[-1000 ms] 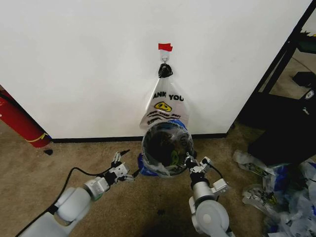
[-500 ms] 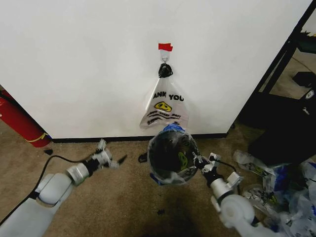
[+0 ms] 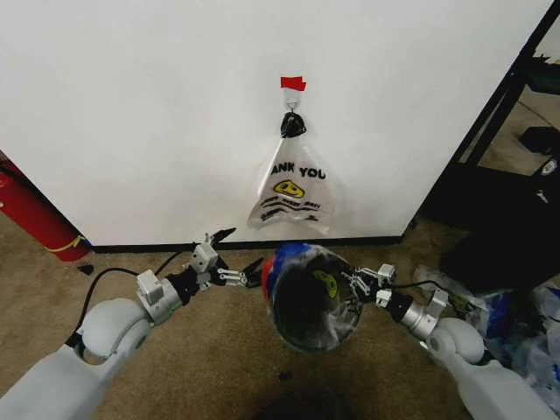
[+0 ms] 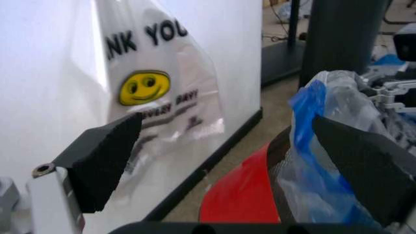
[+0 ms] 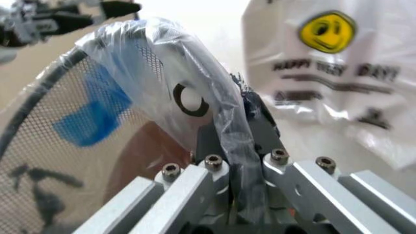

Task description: Pick up the garbage bag from the wall and place it over the trash bin.

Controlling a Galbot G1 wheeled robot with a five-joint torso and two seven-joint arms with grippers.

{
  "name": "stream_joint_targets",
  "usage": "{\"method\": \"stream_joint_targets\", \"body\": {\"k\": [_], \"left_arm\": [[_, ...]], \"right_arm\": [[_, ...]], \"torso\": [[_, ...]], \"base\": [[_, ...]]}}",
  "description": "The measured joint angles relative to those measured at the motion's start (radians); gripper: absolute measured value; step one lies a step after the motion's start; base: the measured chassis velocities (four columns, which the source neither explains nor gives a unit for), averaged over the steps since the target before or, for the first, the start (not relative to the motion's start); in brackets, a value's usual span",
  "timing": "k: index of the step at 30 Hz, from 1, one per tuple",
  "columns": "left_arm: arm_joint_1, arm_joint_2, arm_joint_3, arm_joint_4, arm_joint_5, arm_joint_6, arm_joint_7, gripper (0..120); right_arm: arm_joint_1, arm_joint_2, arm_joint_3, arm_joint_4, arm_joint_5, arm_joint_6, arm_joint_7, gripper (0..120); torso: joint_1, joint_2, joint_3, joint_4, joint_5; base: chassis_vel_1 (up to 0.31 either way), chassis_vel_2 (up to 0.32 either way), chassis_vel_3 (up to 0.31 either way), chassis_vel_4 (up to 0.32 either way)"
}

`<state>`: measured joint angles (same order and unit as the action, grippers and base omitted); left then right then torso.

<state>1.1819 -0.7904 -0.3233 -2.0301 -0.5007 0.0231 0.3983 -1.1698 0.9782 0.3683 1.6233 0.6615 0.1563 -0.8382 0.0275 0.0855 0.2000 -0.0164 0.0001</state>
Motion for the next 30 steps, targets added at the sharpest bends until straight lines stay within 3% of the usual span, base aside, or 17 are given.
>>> {"method": "stream_joint_targets", "body": {"k": [12, 23, 30], "left_arm": [[0.011, -0.01, 0.006, 0.007, 0.065, 0.016, 0.131, 100], [-0.025, -0.024, 0.007, 0.07, 0.171, 0.06, 0.045, 100], [-0.041, -0.024, 0.0, 0.14, 0.248, 0.069, 0.05, 100]], "right_arm": [[0.002, 0.016, -0.007, 0.02, -0.075, 0.042, -0.028, 0], [-0.049, 0.033, 0.001, 0.071, -0.12, 0.042, -0.058, 0], [-0.064, 0.037, 0.033, 0.078, -0.139, 0.039, -0.129, 0]], "torso": [[0.0, 0.0, 0.0, 0.0, 0.0], [0.0, 0.0, 0.0, -0.0001, -0.0001], [0.0, 0.0, 0.0, -0.0001, -0.0001]], "base": [[0.0, 0.0, 0.0, 0.0], [0.0, 0.0, 0.0, 0.0], [0.0, 0.0, 0.0, 0.0]]}}
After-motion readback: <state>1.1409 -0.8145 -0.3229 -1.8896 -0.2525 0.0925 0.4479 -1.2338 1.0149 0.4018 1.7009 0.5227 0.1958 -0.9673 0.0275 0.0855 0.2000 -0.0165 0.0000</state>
